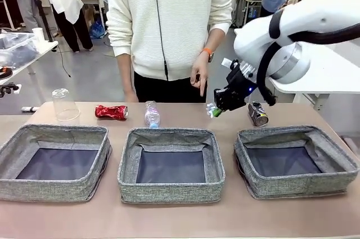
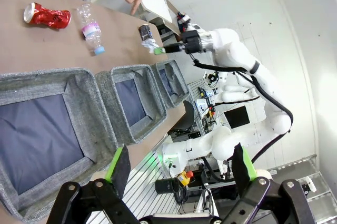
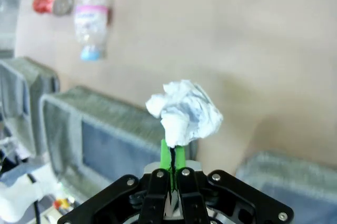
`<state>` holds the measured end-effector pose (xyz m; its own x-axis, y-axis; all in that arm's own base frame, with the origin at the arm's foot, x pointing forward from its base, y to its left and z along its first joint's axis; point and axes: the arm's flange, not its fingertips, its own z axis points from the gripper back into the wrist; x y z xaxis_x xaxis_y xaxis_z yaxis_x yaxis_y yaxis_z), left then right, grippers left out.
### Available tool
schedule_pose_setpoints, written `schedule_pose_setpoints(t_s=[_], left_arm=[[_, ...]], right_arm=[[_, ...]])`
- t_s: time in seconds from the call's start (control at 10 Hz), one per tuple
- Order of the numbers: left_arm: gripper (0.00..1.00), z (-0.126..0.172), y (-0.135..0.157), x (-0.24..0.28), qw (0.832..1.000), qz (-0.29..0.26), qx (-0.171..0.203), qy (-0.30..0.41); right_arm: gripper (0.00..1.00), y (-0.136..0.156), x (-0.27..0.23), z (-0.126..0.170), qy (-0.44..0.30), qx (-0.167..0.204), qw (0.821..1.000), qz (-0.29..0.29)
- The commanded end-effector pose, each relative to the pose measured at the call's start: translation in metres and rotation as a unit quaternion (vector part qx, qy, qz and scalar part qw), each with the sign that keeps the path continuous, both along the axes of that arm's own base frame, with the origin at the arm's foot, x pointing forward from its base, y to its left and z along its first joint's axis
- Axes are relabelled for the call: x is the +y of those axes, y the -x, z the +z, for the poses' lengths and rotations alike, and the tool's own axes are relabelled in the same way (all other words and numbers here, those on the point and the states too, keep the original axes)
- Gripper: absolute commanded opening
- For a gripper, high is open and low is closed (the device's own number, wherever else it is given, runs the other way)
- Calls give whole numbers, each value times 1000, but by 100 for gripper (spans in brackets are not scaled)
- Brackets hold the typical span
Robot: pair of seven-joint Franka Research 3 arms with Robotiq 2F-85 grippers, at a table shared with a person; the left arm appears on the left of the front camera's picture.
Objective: Sort the waste into the appropriate baskets.
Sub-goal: Pick up the waste item pointed out by the person.
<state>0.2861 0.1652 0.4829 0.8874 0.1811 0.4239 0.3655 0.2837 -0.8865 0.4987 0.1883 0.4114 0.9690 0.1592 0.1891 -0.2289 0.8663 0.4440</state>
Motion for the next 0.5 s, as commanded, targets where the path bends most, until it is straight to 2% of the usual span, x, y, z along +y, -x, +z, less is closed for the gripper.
schedule_pose_setpoints(t_s=[0.0,0.1,0.2,0.3,0.4], left_arm=[[100,1,0,-1,1000,-2,-12,6],[100,1,0,-1,1000,-2,-12,6],[100,1,0,-1,1000,-2,-12,6],[100,1,0,-1,1000,-2,-12,6],[100,1,0,-1,1000,-2,-12,6]], right_arm=[[0,60,2,96,71,10,997,3],[0,91,12,135,106,50,993,-2],[0,113,24,155,127,66,990,3],[0,133,32,166,145,69,987,5],[0,146,34,163,137,56,989,23]])
